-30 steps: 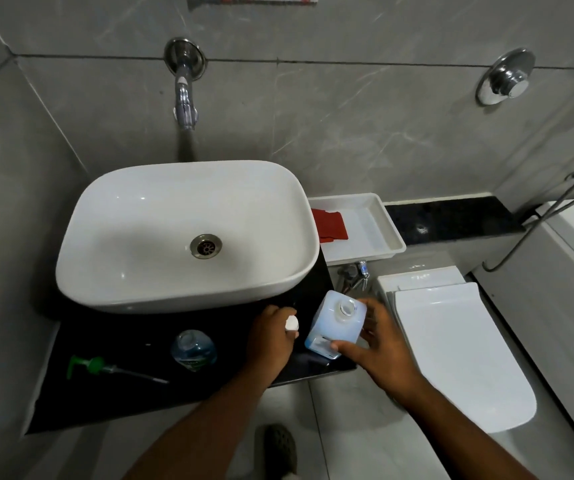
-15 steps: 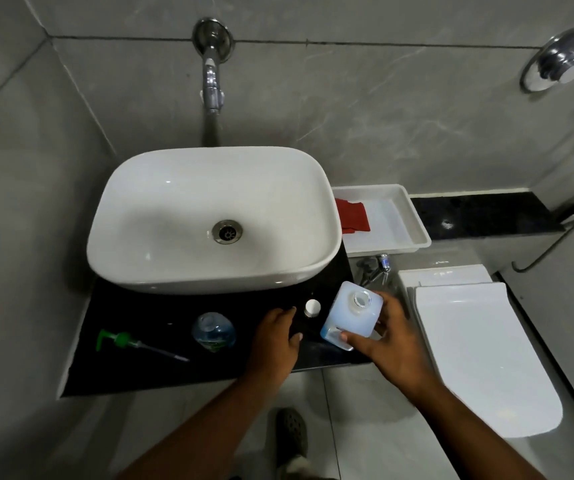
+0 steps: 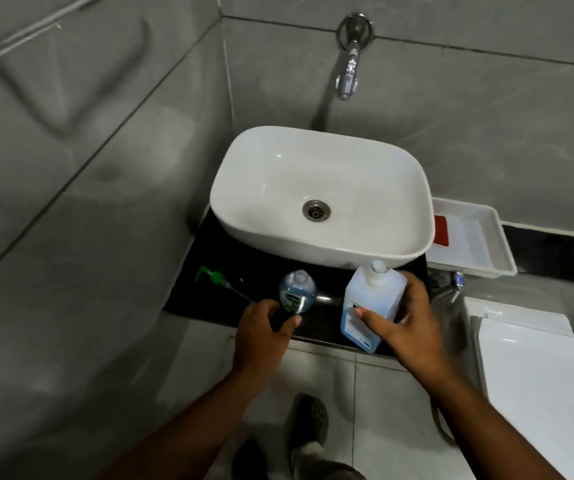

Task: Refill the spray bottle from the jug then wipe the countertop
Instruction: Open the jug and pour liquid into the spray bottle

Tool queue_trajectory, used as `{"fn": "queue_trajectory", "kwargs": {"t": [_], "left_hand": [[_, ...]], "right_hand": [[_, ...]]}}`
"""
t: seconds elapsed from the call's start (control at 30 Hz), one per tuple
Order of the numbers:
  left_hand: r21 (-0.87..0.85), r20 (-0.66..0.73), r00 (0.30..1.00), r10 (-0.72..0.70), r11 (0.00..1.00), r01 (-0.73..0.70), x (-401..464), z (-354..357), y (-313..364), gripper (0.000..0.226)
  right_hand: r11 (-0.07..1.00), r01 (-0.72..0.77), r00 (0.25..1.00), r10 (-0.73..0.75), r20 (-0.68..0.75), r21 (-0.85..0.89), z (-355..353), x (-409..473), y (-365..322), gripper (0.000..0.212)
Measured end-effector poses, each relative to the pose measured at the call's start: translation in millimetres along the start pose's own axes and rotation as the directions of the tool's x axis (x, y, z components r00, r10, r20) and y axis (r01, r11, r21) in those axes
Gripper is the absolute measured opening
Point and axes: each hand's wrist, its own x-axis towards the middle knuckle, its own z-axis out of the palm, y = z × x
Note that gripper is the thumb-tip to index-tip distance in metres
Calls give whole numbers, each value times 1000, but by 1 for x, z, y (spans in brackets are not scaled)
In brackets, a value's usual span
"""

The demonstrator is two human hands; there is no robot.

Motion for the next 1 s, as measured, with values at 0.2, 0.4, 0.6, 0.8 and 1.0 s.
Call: {"fn": "queue_trajectory", "kwargs": {"t": [0.2,0.4,0.6,0.8,1.0], "left_hand": [[-62,171,968,186,982,-178,32,-15,27,73],[-162,225,949,221,969,-187,39,-14,41,55],[-203,208,960,189,968,-146,35,-9,44,51],[-201,221,959,177,970,-133,34,-12,47,52],[-205,229,959,165,972,-118,35,-13,48,52]], "right_hand": [[950,164,978,-121,172,-265,12,13,-26,65],[879,250,942,-125,310,-405,15,23,-42,65],[697,319,925,-83,370,-642,17,29,-48,78],[587,328,923,-34,383,-740,18,33,-51,87],[493,372,906,-8,424,-786,20,35,-59,89]]}}
